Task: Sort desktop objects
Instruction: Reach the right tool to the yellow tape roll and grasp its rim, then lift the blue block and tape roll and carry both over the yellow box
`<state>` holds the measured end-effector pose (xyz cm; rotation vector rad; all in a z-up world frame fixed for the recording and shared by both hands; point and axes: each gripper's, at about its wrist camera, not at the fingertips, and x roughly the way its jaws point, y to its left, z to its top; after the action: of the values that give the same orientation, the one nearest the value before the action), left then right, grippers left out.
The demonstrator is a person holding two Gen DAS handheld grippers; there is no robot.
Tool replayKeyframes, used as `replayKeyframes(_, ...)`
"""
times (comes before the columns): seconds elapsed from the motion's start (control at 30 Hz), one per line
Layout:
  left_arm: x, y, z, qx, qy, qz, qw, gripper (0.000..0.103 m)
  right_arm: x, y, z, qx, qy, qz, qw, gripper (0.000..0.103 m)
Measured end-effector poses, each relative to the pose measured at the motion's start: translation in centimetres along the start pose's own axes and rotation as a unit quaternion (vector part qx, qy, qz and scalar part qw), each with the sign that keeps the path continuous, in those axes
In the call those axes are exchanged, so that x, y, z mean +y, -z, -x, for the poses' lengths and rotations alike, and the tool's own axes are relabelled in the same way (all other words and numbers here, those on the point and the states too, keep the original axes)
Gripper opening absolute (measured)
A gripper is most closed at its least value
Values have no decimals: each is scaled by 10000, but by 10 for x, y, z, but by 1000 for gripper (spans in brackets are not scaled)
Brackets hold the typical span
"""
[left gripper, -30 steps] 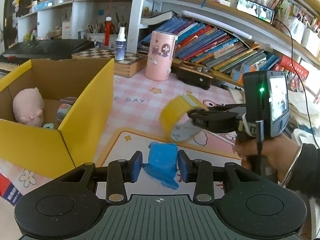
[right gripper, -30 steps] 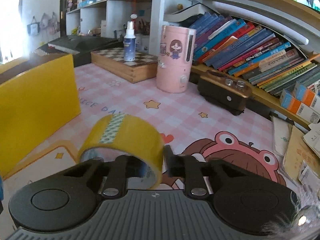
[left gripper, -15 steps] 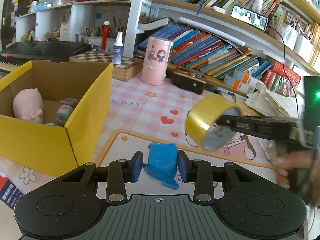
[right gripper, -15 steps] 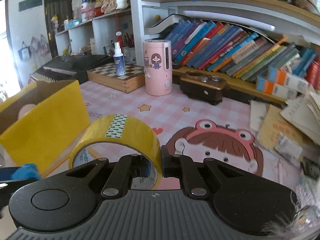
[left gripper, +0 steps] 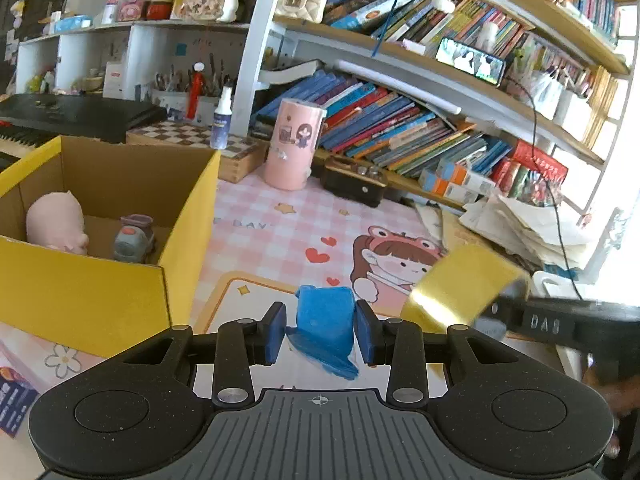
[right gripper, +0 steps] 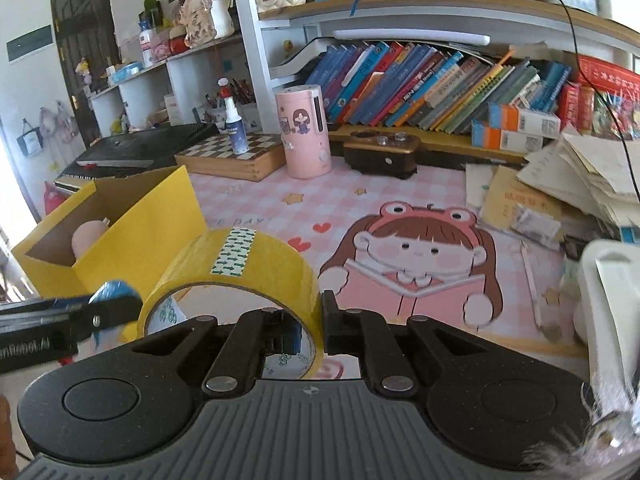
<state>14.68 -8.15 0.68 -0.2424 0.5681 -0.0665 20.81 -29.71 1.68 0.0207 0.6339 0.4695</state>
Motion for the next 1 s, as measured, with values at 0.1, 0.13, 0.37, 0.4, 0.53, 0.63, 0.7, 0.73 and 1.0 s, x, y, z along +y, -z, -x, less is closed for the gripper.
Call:
replayKeyframes(0.1, 7, 1, 8, -32, 90, -41, 9999, 36, 15, 6, 9, -1, 45, 35, 10000, 9)
replayKeyframes(0.13, 10, 2, 11, -27, 118, -66, 9999, 36, 21, 8, 13, -13, 57, 60, 10000, 9)
replayKeyframes(0.37, 26, 13, 36, -39, 230, -383, 9990, 36, 55, 23, 30, 14, 155, 55, 9999, 9)
replayKeyframes(0.4, 31, 14, 40, -31, 246, -374, 9990, 36, 62, 26, 33, 36, 160, 52, 9999, 9)
replayKeyframes(0.53, 50, 21, 57, 1, 248, -326, 9992, 36, 81, 36, 38, 181, 164, 14, 9997, 9)
replayKeyframes(0.63, 63, 26, 68, 51, 249, -272, 9993, 36, 96, 45, 42, 291, 178, -49, 9994, 9)
replayKeyframes(0.7, 71, 29, 75, 84, 262, -245, 9993, 36, 106, 52, 46, 324, 190, -74, 9993, 9)
replayKeyframes(0.73, 74, 31, 79, 91, 275, -230, 9993, 36, 111, 55, 48, 336, 194, -81, 9992, 9)
replayKeyframes(1.0, 100, 44, 108, 102, 332, -244, 9991, 36, 148, 78, 62, 448, 170, -145, 9987, 9)
